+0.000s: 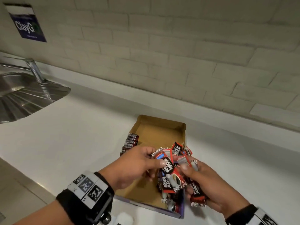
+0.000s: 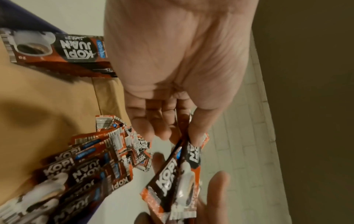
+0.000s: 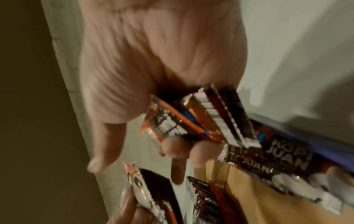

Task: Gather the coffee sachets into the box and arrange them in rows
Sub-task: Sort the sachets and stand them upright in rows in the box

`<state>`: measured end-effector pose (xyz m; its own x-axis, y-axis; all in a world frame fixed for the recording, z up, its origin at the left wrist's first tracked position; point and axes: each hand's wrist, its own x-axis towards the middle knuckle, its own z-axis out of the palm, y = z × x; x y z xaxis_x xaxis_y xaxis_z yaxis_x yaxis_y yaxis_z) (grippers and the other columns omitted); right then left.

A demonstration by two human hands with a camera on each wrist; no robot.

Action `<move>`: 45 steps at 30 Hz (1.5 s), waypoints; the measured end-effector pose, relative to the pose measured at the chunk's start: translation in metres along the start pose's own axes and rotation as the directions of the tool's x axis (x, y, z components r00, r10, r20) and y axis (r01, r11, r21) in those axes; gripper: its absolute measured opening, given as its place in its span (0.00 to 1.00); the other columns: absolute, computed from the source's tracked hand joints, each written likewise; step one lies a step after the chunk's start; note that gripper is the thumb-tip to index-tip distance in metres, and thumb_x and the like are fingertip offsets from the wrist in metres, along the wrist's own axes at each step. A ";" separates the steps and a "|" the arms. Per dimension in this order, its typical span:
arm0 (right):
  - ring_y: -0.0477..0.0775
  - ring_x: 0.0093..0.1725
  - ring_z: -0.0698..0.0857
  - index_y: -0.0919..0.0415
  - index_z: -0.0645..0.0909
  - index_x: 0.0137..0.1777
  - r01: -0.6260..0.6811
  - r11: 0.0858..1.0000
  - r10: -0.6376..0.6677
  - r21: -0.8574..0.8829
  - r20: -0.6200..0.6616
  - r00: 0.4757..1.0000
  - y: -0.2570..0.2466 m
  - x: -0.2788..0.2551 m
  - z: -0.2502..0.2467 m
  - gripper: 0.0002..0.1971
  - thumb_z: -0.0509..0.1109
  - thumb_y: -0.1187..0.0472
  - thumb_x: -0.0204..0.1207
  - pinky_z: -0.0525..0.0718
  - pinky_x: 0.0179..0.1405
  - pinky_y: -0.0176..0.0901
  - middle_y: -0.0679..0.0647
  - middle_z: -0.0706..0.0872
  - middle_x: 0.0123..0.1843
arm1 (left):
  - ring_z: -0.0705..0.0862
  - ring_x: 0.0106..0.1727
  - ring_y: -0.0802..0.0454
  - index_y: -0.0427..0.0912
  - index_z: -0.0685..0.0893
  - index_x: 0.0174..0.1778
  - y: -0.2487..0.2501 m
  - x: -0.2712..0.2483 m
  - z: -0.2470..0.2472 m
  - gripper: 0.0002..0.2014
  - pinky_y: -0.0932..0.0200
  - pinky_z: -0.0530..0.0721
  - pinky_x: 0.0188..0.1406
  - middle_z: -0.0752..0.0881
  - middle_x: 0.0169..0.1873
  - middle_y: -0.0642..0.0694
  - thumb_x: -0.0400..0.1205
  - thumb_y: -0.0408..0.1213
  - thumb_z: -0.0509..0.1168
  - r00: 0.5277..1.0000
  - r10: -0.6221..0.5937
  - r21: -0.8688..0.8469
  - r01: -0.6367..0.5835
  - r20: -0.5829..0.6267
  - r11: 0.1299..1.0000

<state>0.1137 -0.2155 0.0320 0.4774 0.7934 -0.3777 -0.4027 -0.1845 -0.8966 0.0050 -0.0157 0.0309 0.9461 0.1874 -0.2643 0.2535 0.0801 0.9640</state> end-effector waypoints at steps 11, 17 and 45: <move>0.52 0.26 0.81 0.54 0.90 0.57 -0.076 0.940 0.099 -0.332 0.054 0.994 -0.002 0.025 0.031 0.18 0.86 0.58 0.67 0.81 0.28 0.43 0.62 0.91 0.41 | 0.81 0.30 0.48 0.39 0.83 0.48 -0.018 -0.020 -0.015 0.12 0.55 0.81 0.27 0.87 0.36 0.41 0.77 0.37 0.79 0.979 -0.003 0.015 0.006 -0.206 1.000; 0.61 0.49 0.94 0.56 0.91 0.54 -0.032 0.936 0.015 -0.350 -0.052 0.999 0.000 0.036 0.053 0.05 0.77 0.59 0.81 0.91 0.58 0.60 0.59 0.95 0.48 | 0.80 0.27 0.47 0.42 0.89 0.38 -0.014 -0.032 -0.051 0.05 0.53 0.82 0.31 0.86 0.30 0.39 0.79 0.34 0.76 0.950 0.064 0.026 -0.059 -0.306 0.998; 0.54 0.25 0.79 0.61 0.87 0.50 -0.346 0.890 0.215 -0.297 -0.394 0.893 0.075 0.132 0.118 0.09 0.77 0.62 0.71 0.76 0.26 0.41 0.56 0.87 0.31 | 0.79 0.29 0.69 0.56 0.79 0.46 -0.050 -0.008 -0.117 0.10 0.72 0.73 0.29 0.86 0.35 0.54 0.80 0.40 0.74 0.935 0.184 0.691 0.082 -0.302 0.719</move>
<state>0.0539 -0.0561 -0.0577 0.6477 0.4403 -0.6218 -0.2916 -0.6107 -0.7362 -0.0387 0.0938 -0.0185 0.8704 0.4860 -0.0783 0.3989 -0.6032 0.6907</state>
